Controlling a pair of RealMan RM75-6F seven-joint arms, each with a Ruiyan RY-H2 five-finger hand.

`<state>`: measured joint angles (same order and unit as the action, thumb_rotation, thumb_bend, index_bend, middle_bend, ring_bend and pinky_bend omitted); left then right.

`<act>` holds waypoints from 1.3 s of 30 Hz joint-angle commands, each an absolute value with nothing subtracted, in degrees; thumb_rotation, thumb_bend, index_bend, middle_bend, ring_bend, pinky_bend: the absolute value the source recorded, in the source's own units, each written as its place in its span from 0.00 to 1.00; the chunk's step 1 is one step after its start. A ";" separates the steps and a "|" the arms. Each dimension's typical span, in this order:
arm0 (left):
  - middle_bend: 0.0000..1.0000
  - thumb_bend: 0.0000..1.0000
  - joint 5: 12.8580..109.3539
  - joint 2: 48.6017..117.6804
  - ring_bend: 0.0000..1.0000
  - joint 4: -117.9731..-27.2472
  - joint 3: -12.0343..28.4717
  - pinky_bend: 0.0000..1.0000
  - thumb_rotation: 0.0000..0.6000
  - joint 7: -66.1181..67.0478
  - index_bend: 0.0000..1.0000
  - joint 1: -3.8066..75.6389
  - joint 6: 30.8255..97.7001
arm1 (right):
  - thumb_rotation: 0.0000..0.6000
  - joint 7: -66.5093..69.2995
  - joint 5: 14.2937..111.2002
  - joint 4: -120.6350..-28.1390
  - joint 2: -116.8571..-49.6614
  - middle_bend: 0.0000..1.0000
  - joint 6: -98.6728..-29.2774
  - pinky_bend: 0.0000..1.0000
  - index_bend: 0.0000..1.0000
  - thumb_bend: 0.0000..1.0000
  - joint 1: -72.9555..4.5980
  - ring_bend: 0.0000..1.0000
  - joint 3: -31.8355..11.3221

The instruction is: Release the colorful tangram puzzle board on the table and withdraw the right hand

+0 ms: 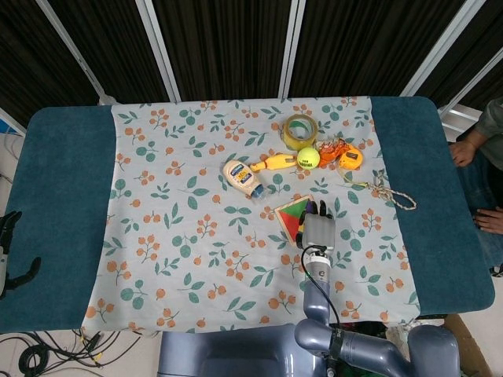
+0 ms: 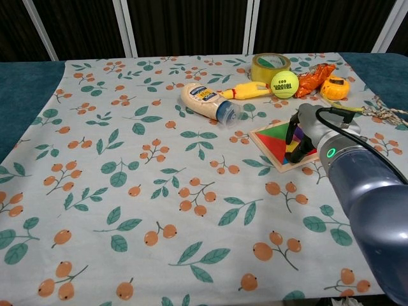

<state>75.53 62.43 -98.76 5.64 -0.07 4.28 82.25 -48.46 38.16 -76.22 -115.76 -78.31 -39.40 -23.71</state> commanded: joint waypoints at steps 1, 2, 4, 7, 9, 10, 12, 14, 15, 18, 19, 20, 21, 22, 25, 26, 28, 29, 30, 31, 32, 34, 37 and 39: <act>0.04 0.35 75.53 62.43 0.03 -98.75 5.64 0.01 1.00 -0.09 0.00 4.27 82.26 | 1.00 -48.49 38.08 -76.18 -115.73 0.10 -78.30 0.27 0.48 0.27 -39.38 0.00 -23.75; 0.04 0.35 75.53 62.42 0.03 -98.76 5.64 0.01 1.00 -0.09 0.00 4.27 82.26 | 1.00 -48.49 38.07 -76.15 -115.72 0.10 -78.33 0.27 0.48 0.27 -39.36 0.00 -23.77; 0.04 0.35 75.53 62.43 0.03 -98.76 5.64 0.01 1.00 -0.08 0.00 4.28 82.25 | 1.00 -48.55 37.99 -76.16 -115.69 0.10 -78.34 0.27 0.48 0.27 -39.33 0.00 -23.77; 0.04 0.35 75.53 62.44 0.03 -98.75 5.63 0.01 1.00 -0.06 0.00 4.29 82.23 | 1.00 -48.51 38.02 -76.29 -115.61 0.10 -78.40 0.27 0.48 0.28 -39.28 0.00 -23.79; 0.04 0.35 75.53 62.44 0.03 -98.76 5.64 0.01 1.00 -0.05 0.00 4.29 82.25 | 1.00 -48.52 38.00 -76.33 -115.56 0.10 -78.39 0.27 0.48 0.29 -39.27 0.00 -23.81; 0.04 0.35 75.54 62.44 0.03 -98.78 5.63 0.01 1.00 -0.03 0.00 4.28 82.25 | 1.00 -48.57 37.98 -76.34 -115.54 0.10 -78.38 0.27 0.48 0.29 -39.26 0.00 -23.79; 0.04 0.35 75.52 62.45 0.03 -98.78 5.64 0.01 1.00 -0.03 0.00 4.28 82.26 | 1.00 -48.70 37.86 -76.39 -115.50 0.10 -78.39 0.27 0.48 0.29 -39.23 0.00 -23.76; 0.04 0.35 75.52 62.45 0.03 -98.78 5.64 0.01 1.00 -0.02 0.00 4.28 82.26 | 1.00 -48.59 37.84 -76.54 -115.44 0.10 -78.36 0.27 0.48 0.29 -39.17 0.00 -23.81; 0.04 0.35 75.50 62.45 0.03 -98.79 5.65 0.01 1.00 -0.01 0.00 4.29 82.25 | 1.00 -48.27 37.92 -76.86 -115.35 0.10 -78.34 0.27 0.48 0.29 -39.11 0.00 -23.93; 0.04 0.35 75.50 62.46 0.03 -98.78 5.65 0.01 1.00 -0.01 0.00 4.30 82.24 | 1.00 -47.47 38.74 -77.97 -114.85 0.10 -78.64 0.27 0.48 0.29 -39.03 0.00 -24.21; 0.04 0.35 75.49 62.46 0.03 -98.78 5.66 0.01 1.00 -0.02 0.00 4.30 82.24 | 1.00 -47.27 39.11 -78.78 -114.53 0.10 -78.98 0.27 0.48 0.29 -39.00 0.00 -24.41; 0.04 0.35 75.50 62.46 0.03 -98.78 5.66 0.01 1.00 -0.03 0.00 4.30 82.24 | 1.00 -47.12 39.38 -79.52 -114.26 0.10 -79.28 0.27 0.47 0.29 -38.94 0.00 -24.59; 0.04 0.35 75.51 62.45 0.03 -98.77 5.66 0.01 1.00 -0.05 0.00 4.31 82.22 | 1.00 -46.93 39.86 -80.86 -113.70 0.10 -79.81 0.27 0.45 0.28 -38.81 0.00 -24.82; 0.04 0.35 75.52 62.45 0.03 -98.77 5.66 0.01 1.00 -0.07 0.00 4.31 82.22 | 1.00 -46.85 40.21 -81.88 -113.24 0.10 -80.18 0.27 0.41 0.28 -38.67 0.00 -24.89; 0.04 0.35 75.60 62.45 0.03 -98.72 5.65 0.01 1.00 -0.10 0.00 4.30 82.28 | 1.00 -46.68 42.18 -87.59 -110.39 0.06 -82.40 0.27 0.26 0.25 -37.50 0.00 -24.79; 0.04 0.35 75.64 62.45 0.03 -98.71 5.64 0.01 1.00 -0.12 0.00 4.30 82.29 | 1.00 -46.68 42.74 -89.34 -109.44 0.04 -83.04 0.27 0.19 0.23 -37.04 0.00 -24.63; 0.04 0.35 75.75 62.45 0.03 -98.66 5.60 0.01 1.00 -0.12 0.00 4.29 82.32 | 1.00 -46.89 44.06 -94.22 -106.53 0.01 -84.48 0.27 0.14 0.20 -35.58 0.00 -23.81; 0.04 0.35 75.77 62.45 0.03 -98.65 5.59 0.01 1.00 -0.14 0.00 4.27 82.36 | 1.00 -47.00 44.52 -96.14 -105.30 0.00 -84.95 0.27 0.12 0.18 -34.96 0.00 -23.39; 0.04 0.35 75.82 62.46 0.03 -98.64 5.57 0.01 1.00 -0.16 0.00 4.24 82.42 | 1.00 -47.00 45.83 -99.24 -103.11 0.00 -86.04 0.27 0.12 0.17 -33.83 0.00 -22.61; 0.04 0.35 75.83 62.46 0.03 -98.65 5.58 0.01 1.00 -0.14 0.00 4.24 82.44 | 1.00 -46.91 46.77 -101.16 -101.66 0.00 -86.59 0.27 0.11 0.16 -33.07 0.00 -21.93; 0.04 0.35 75.82 62.49 0.03 -98.64 5.58 0.01 1.00 -0.08 0.00 4.23 82.46 | 1.00 -46.63 48.61 -103.89 -99.37 0.00 -87.59 0.27 0.10 0.15 -31.80 0.00 -20.65; 0.04 0.35 75.92 62.54 0.03 -98.63 5.57 0.01 1.00 0.05 0.00 4.23 82.57 | 1.00 -45.55 52.85 -108.07 -95.23 0.00 -89.44 0.27 0.10 0.14 -29.34 0.00 -17.81; 0.04 0.35 76.30 62.58 0.03 -98.60 5.53 0.01 1.00 0.31 0.00 4.21 82.87 | 1.00 -42.46 59.90 -111.17 -89.96 0.00 -91.66 0.27 0.10 0.13 -25.72 0.00 -12.99; 0.04 0.35 76.55 62.65 0.03 -98.59 5.48 0.01 1.00 0.54 0.00 4.15 83.14 | 1.00 -38.03 66.47 -110.97 -86.22 0.00 -93.40 0.27 0.10 0.13 -22.55 0.00 -8.64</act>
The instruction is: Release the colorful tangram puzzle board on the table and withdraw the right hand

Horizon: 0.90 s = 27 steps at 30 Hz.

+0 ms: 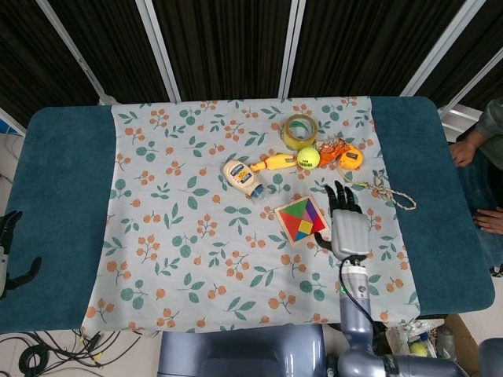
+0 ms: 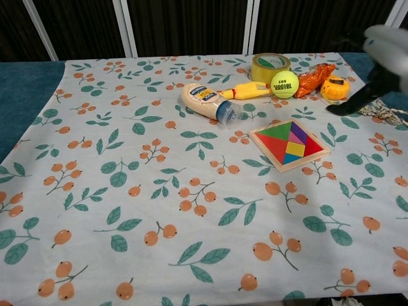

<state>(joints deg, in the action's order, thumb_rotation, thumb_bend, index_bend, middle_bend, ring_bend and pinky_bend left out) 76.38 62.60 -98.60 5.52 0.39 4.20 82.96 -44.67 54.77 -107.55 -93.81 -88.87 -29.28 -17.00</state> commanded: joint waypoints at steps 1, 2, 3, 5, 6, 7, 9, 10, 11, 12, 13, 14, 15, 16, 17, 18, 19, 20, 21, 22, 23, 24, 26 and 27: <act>0.04 0.35 76.63 62.66 0.03 -98.62 5.45 0.01 1.00 0.57 0.00 4.14 83.17 | 1.00 -36.57 68.22 -110.45 -85.26 0.00 -94.06 0.27 0.10 0.13 -21.49 0.00 -7.34; 0.04 0.35 76.76 62.67 0.03 -98.67 5.42 0.01 1.00 0.64 0.00 4.14 83.23 | 1.00 -34.31 70.62 -109.40 -84.01 0.00 -94.86 0.27 0.10 0.13 -20.06 0.00 -5.52; 0.04 0.35 76.82 62.68 0.03 -98.68 5.40 0.01 1.00 0.70 0.00 4.14 83.27 | 1.00 -32.72 72.19 -108.52 -83.27 0.00 -95.32 0.27 0.10 0.13 -19.16 0.00 -4.35; 0.03 0.35 76.98 62.70 0.03 -98.74 5.34 0.01 1.00 0.81 0.00 4.11 83.38 | 1.00 -28.84 75.28 -105.78 -81.71 0.00 -96.55 0.27 0.10 0.13 -16.89 0.00 -1.73; 0.03 0.35 77.07 62.72 0.03 -98.78 5.31 0.01 1.00 0.86 0.00 4.09 83.44 | 1.00 -26.65 76.72 -104.00 -81.06 0.00 -97.25 0.27 0.10 0.13 -15.66 0.00 -0.52; 0.03 0.35 77.12 62.73 0.03 -98.80 5.29 0.01 1.00 0.91 0.00 4.08 83.48 | 1.00 -25.23 77.68 -102.79 -80.66 0.00 -97.56 0.27 0.10 0.13 -14.98 0.00 0.21; 0.03 0.35 77.24 62.72 0.03 -98.88 5.25 0.01 1.00 1.01 0.00 4.08 83.52 | 1.00 -21.57 79.81 -98.91 -79.54 0.00 -98.55 0.27 0.10 0.13 -12.93 0.00 2.07; 0.03 0.35 77.27 62.72 0.03 -98.91 5.23 0.01 1.00 1.03 0.00 4.08 83.52 | 1.00 -20.21 80.53 -97.35 -79.19 0.00 -98.81 0.27 0.10 0.13 -12.17 0.00 2.66; 0.03 0.35 77.34 62.70 0.03 -98.93 5.18 0.01 1.00 1.06 0.00 4.11 83.46 | 1.00 -18.97 80.93 -95.63 -78.77 0.00 -99.12 0.27 0.10 0.13 -11.18 0.00 3.37; 0.03 0.35 77.38 62.69 0.03 -98.92 5.16 0.01 1.00 1.08 0.00 4.12 83.43 | 1.00 -18.18 81.22 -94.77 -78.62 0.00 -99.21 0.27 0.10 0.13 -10.72 0.00 3.63; 0.03 0.35 77.48 62.69 0.03 -98.91 5.12 0.01 1.00 1.13 0.00 4.15 83.41 | 1.00 -17.18 81.51 -93.68 -78.44 0.00 -99.20 0.27 0.10 0.13 -10.11 0.00 3.94; 0.03 0.35 77.59 62.70 0.03 -98.92 5.07 0.01 1.00 1.21 0.00 4.18 83.38 | 1.00 -16.34 81.63 -92.68 -78.20 0.00 -98.96 0.27 0.10 0.13 -9.60 0.00 4.23; 0.03 0.35 77.71 62.71 0.03 -98.94 5.02 0.01 1.00 1.31 0.00 4.20 83.38 | 1.00 -15.53 81.63 -91.85 -77.94 0.00 -98.58 0.27 0.10 0.13 -9.20 0.00 4.40; 0.03 0.35 78.06 62.73 0.03 -98.99 4.89 0.01 1.00 1.51 0.00 4.25 83.40 | 1.00 -14.56 81.24 -90.87 -77.65 0.00 -97.95 0.27 0.10 0.13 -8.77 0.00 4.29; 0.03 0.35 78.74 62.75 0.03 -99.03 4.76 0.01 1.00 1.76 0.00 4.29 83.65 | 1.00 -13.65 80.99 -89.88 -77.14 0.00 -96.80 0.27 0.10 0.13 -8.79 0.00 4.30; 0.03 0.35 79.04 62.77 0.03 -99.00 4.68 0.01 1.00 1.84 0.00 4.25 83.83 | 1.00 -13.02 81.20 -89.33 -76.77 0.00 -96.10 0.27 0.10 0.13 -8.87 0.00 4.22; 0.03 0.35 79.19 62.79 0.03 -98.96 4.63 0.01 1.00 1.86 0.00 4.24 83.91 | 1.00 -12.79 81.38 -89.06 -76.58 0.00 -95.74 0.27 0.10 0.13 -8.91 0.00 4.16; 0.03 0.35 79.46 62.80 0.03 -98.88 4.56 0.01 1.00 1.89 0.00 4.24 83.99 | 1.00 -12.57 81.67 -88.77 -76.29 0.00 -95.18 0.27 0.10 0.13 -8.98 0.00 4.10; 0.03 0.35 79.64 62.80 0.03 -98.82 4.51 0.01 1.00 1.89 0.00 4.26 84.01 | 1.00 -12.48 81.82 -88.68 -76.09 0.00 -94.83 0.27 0.10 0.13 -9.02 0.00 4.03; 0.03 0.35 79.86 62.80 0.03 -98.74 4.44 0.01 1.00 1.86 0.00 4.29 84.02 | 1.00 -12.30 81.98 -88.71 -75.82 0.00 -94.35 0.27 0.10 0.13 -9.06 0.00 3.89; 0.03 0.35 79.99 62.80 0.03 -98.69 4.38 0.01 1.00 1.84 0.00 4.30 84.02 | 1.00 -12.11 82.11 -88.79 -75.65 0.00 -94.07 0.27 0.10 0.13 -9.10 0.00 3.78; 0.03 0.35 80.26 62.79 0.03 -98.59 4.27 0.01 1.00 1.79 0.00 4.33 83.98 | 1.00 -11.59 82.49 -89.04 -75.26 0.00 -93.48 0.27 0.10 0.13 -9.18 0.00 3.64; 0.03 0.35 81.18 62.71 0.03 -98.33 3.96 0.00 1.00 1.88 0.00 4.40 84.09 | 1.00 -11.09 82.77 -89.65 -74.45 0.00 -92.75 0.27 0.10 0.13 -9.38 0.00 2.94; 0.03 0.35 81.45 62.73 0.03 -98.23 3.87 0.00 1.00 1.90 0.00 4.37 84.23 | 1.00 -11.10 82.79 -89.89 -74.20 0.00 -92.45 0.27 0.10 0.13 -9.42 0.00 2.67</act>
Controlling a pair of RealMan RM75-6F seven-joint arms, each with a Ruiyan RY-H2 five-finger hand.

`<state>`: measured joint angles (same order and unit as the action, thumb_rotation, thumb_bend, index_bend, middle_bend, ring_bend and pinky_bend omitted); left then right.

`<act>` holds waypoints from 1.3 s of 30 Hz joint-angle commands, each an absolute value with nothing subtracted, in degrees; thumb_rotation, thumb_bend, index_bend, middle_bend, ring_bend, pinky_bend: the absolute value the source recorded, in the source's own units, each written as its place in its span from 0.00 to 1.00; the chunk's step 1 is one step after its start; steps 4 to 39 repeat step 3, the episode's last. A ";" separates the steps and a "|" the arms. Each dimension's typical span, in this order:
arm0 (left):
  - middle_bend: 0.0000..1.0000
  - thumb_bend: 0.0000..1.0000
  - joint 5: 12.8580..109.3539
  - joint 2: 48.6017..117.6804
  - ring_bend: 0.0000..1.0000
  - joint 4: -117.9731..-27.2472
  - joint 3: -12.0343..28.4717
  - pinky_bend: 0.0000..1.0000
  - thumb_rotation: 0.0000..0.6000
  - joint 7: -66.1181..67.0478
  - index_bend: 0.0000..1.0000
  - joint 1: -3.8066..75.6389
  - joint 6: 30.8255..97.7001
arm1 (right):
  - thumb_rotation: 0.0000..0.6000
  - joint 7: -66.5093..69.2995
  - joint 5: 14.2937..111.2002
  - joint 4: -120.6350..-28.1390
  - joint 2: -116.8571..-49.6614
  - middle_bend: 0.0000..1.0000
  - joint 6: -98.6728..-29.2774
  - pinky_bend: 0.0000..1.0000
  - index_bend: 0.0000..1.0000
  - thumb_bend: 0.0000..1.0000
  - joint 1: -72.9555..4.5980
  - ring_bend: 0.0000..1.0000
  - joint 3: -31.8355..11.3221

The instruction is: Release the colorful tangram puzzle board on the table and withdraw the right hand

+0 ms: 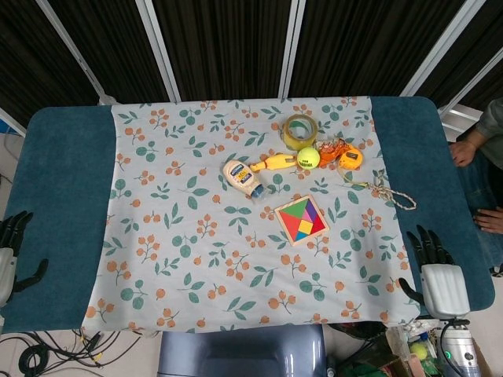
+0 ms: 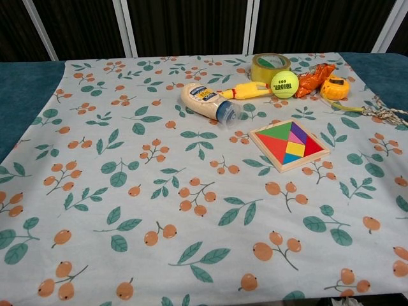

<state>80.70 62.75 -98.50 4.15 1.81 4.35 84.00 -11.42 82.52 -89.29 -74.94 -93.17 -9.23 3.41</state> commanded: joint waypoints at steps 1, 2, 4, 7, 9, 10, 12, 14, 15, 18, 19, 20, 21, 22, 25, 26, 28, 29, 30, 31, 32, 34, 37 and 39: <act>0.03 0.35 81.65 62.77 0.03 -98.20 3.78 0.00 1.00 1.91 0.00 4.32 84.34 | 1.00 -11.07 82.80 -90.15 -73.97 0.00 -92.10 0.27 0.10 0.13 -9.42 0.00 2.33; 0.03 0.35 81.71 62.78 0.03 -98.22 3.73 0.00 1.00 1.93 0.00 4.30 84.36 | 1.00 -11.02 82.78 -90.25 -73.89 0.00 -91.95 0.27 0.10 0.13 -9.41 0.00 2.15; 0.03 0.35 81.76 62.77 0.03 -98.25 3.68 0.00 1.00 1.95 0.00 4.28 84.37 | 1.00 -10.97 82.78 -90.35 -73.81 0.00 -91.72 0.27 0.10 0.13 -9.36 0.00 1.95; 0.03 0.35 81.76 62.77 0.03 -98.25 3.68 0.00 1.00 1.95 0.00 4.28 84.37 | 1.00 -10.97 82.78 -90.35 -73.81 0.00 -91.72 0.27 0.10 0.13 -9.36 0.00 1.95; 0.03 0.35 81.76 62.77 0.03 -98.25 3.68 0.00 1.00 1.95 0.00 4.28 84.37 | 1.00 -10.97 82.78 -90.35 -73.81 0.00 -91.72 0.27 0.10 0.13 -9.36 0.00 1.95; 0.03 0.35 81.76 62.77 0.03 -98.25 3.68 0.00 1.00 1.95 0.00 4.28 84.37 | 1.00 -10.97 82.78 -90.35 -73.81 0.00 -91.72 0.27 0.10 0.13 -9.36 0.00 1.95; 0.03 0.35 81.76 62.77 0.03 -98.25 3.68 0.00 1.00 1.95 0.00 4.28 84.37 | 1.00 -10.97 82.78 -90.35 -73.81 0.00 -91.72 0.27 0.10 0.13 -9.36 0.00 1.95; 0.03 0.35 81.76 62.77 0.03 -98.25 3.68 0.00 1.00 1.95 0.00 4.28 84.37 | 1.00 -10.97 82.78 -90.35 -73.81 0.00 -91.72 0.27 0.10 0.13 -9.36 0.00 1.95; 0.03 0.35 81.76 62.77 0.03 -98.25 3.68 0.00 1.00 1.95 0.00 4.28 84.37 | 1.00 -10.97 82.78 -90.35 -73.81 0.00 -91.72 0.27 0.10 0.13 -9.36 0.00 1.95; 0.03 0.35 81.76 62.77 0.03 -98.25 3.68 0.00 1.00 1.95 0.00 4.28 84.37 | 1.00 -10.97 82.78 -90.35 -73.81 0.00 -91.72 0.27 0.10 0.13 -9.36 0.00 1.95; 0.03 0.35 81.76 62.77 0.03 -98.25 3.68 0.00 1.00 1.95 0.00 4.28 84.37 | 1.00 -10.97 82.78 -90.35 -73.81 0.00 -91.72 0.27 0.10 0.13 -9.36 0.00 1.95; 0.03 0.35 81.76 62.77 0.03 -98.25 3.68 0.00 1.00 1.95 0.00 4.28 84.37 | 1.00 -10.97 82.78 -90.35 -73.81 0.00 -91.72 0.27 0.10 0.13 -9.36 0.00 1.95; 0.03 0.35 81.76 62.77 0.03 -98.25 3.68 0.00 1.00 1.95 0.00 4.28 84.37 | 1.00 -10.97 82.78 -90.35 -73.81 0.00 -91.72 0.27 0.10 0.13 -9.36 0.00 1.95; 0.03 0.35 81.76 62.77 0.03 -98.25 3.68 0.00 1.00 1.95 0.00 4.28 84.37 | 1.00 -10.97 82.78 -90.35 -73.81 0.00 -91.72 0.27 0.10 0.13 -9.36 0.00 1.95; 0.03 0.35 81.76 62.77 0.03 -98.25 3.68 0.00 1.00 1.95 0.00 4.28 84.37 | 1.00 -10.97 82.78 -90.35 -73.81 0.00 -91.72 0.27 0.10 0.13 -9.36 0.00 1.95; 0.03 0.35 81.76 62.77 0.03 -98.25 3.68 0.00 1.00 1.95 0.00 4.28 84.37 | 1.00 -10.97 82.78 -90.35 -73.81 0.00 -91.72 0.27 0.10 0.13 -9.36 0.00 1.95; 0.03 0.35 81.76 62.77 0.03 -98.25 3.68 0.00 1.00 1.95 0.00 4.28 84.37 | 1.00 -10.97 82.78 -90.35 -73.81 0.00 -91.72 0.27 0.10 0.13 -9.36 0.00 1.95; 0.03 0.35 81.76 62.77 0.03 -98.25 3.68 0.00 1.00 1.95 0.00 4.28 84.37 | 1.00 -10.97 82.78 -90.35 -73.81 0.00 -91.72 0.27 0.10 0.13 -9.36 0.00 1.95; 0.03 0.35 81.76 62.77 0.03 -98.25 3.68 0.00 1.00 1.95 0.00 4.28 84.37 | 1.00 -10.97 82.78 -90.35 -73.81 0.00 -91.72 0.27 0.10 0.13 -9.36 0.00 1.95; 0.03 0.35 81.76 62.77 0.03 -98.25 3.68 0.00 1.00 1.95 0.00 4.28 84.37 | 1.00 -10.97 82.78 -90.35 -73.81 0.00 -91.72 0.27 0.10 0.13 -9.36 0.00 1.95; 0.03 0.35 81.76 62.77 0.03 -98.25 3.68 0.00 1.00 1.95 0.00 4.28 84.37 | 1.00 -10.97 82.78 -90.35 -73.81 0.00 -91.72 0.27 0.10 0.13 -9.36 0.00 1.95; 0.03 0.35 81.76 62.77 0.03 -98.25 3.68 0.00 1.00 1.95 0.00 4.28 84.37 | 1.00 -10.97 82.78 -90.35 -73.81 0.00 -91.72 0.27 0.10 0.13 -9.36 0.00 1.95; 0.03 0.35 81.76 62.77 0.03 -98.25 3.68 0.00 1.00 1.95 0.00 4.28 84.37 | 1.00 -10.97 82.78 -90.35 -73.81 0.00 -91.72 0.27 0.10 0.13 -9.36 0.00 1.95; 0.03 0.35 81.76 62.77 0.03 -98.25 3.68 0.00 1.00 1.95 0.00 4.28 84.37 | 1.00 -10.97 82.78 -90.35 -73.81 0.00 -91.72 0.27 0.10 0.13 -9.36 0.00 1.95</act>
